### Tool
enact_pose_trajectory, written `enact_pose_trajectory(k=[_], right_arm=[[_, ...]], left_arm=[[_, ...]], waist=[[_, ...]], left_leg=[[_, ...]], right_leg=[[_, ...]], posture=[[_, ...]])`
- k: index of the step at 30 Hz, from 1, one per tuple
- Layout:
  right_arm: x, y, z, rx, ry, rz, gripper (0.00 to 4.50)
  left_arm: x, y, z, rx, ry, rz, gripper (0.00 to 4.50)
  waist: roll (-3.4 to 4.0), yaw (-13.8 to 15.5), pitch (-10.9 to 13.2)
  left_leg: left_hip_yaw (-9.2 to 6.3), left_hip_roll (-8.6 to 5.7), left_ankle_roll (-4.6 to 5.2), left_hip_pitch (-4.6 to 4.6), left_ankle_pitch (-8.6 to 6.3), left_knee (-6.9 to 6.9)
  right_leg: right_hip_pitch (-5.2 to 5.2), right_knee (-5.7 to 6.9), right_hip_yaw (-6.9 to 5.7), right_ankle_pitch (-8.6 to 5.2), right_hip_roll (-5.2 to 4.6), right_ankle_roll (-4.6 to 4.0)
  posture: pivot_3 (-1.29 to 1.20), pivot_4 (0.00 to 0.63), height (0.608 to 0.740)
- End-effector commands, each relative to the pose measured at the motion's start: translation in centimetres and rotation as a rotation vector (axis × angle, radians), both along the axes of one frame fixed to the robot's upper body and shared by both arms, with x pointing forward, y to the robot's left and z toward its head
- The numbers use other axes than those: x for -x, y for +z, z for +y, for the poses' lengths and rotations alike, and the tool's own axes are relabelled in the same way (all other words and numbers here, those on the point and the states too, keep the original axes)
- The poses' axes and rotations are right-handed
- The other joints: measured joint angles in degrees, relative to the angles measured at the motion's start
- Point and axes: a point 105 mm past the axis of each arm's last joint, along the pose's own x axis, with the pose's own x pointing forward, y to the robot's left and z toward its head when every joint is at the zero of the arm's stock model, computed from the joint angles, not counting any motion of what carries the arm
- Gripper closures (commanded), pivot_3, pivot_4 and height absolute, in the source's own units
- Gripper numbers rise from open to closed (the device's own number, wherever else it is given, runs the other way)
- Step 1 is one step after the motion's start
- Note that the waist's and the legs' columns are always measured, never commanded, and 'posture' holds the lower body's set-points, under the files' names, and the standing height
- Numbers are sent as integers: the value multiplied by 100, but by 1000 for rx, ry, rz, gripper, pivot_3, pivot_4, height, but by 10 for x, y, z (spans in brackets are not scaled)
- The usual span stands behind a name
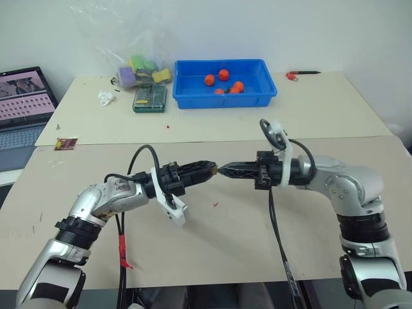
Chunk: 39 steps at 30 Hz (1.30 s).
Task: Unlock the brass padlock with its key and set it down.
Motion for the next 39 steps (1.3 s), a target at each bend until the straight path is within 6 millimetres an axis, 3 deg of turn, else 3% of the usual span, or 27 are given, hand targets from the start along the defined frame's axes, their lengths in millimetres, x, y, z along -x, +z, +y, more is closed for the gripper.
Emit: enact_pose_trajectory(k=[1,4,7,10,13,16,25,33,39], right_arm=[[-9,8,-5,-71,-44,155,4446],[-8,13,-3,-91,-38,169,4446],[1,35,10,-38,-15,-132,4446],[6,33,17,85,13,-362,4446],[16,26,26,144,79,-438,3638],[13,25,26,151,63,-469,2629],[2,23,21,158,7,-458,2629],[-24,14,5,231,-108,-448,2629],[-27,19,2,208,-111,-433,2629]], left_arm=[[12,32,-4,57,-64,-192,3653],[12,33,-6,61,-65,-209,3653],[7,31,-5,96,-43,-144,3653],[1,27,-4,136,-23,-29,3653],[-2,24,-6,163,-27,91,3653],[-3,28,-7,167,-28,106,3653],[-6,34,-10,165,-29,107,3653],[-4,30,-12,158,-31,113,3653],[-4,29,-12,153,-29,113,3653]], waist=[[0,-2,0],[2,16,-1],[2,15,-1],[1,11,-1],[1,-7,-1],[1,-29,-1],[1,-2,-1],[1,7,-1],[1,-6,-1]], left_leg=[[0,1,-2,1,1,-1],[-1,2,-1,3,1,-3],[-1,-3,1,-2,-1,-2],[0,-4,1,-4,-1,0],[1,-4,1,-2,-1,5],[2,-1,-1,-1,0,7],[3,-2,-1,-1,1,6],[3,-3,-1,0,1,8],[4,-1,-2,0,1,5]], right_leg=[[0,0,0,2,1,-3],[-1,10,-1,2,1,-4],[-9,12,-1,2,-4,-3],[-15,19,-3,-1,-4,1],[-11,20,-5,-2,-5,3],[-11,21,-5,-1,-3,2],[-10,17,-4,0,-4,0],[-7,17,-4,0,-4,0],[-9,15,-4,0,-3,-1]], posture=[[0,150,740],[0,150,740],[0,150,740],[0,150,740],[0,150,740],[0,150,740],[0,150,740],[0,150,740],[0,150,740]])
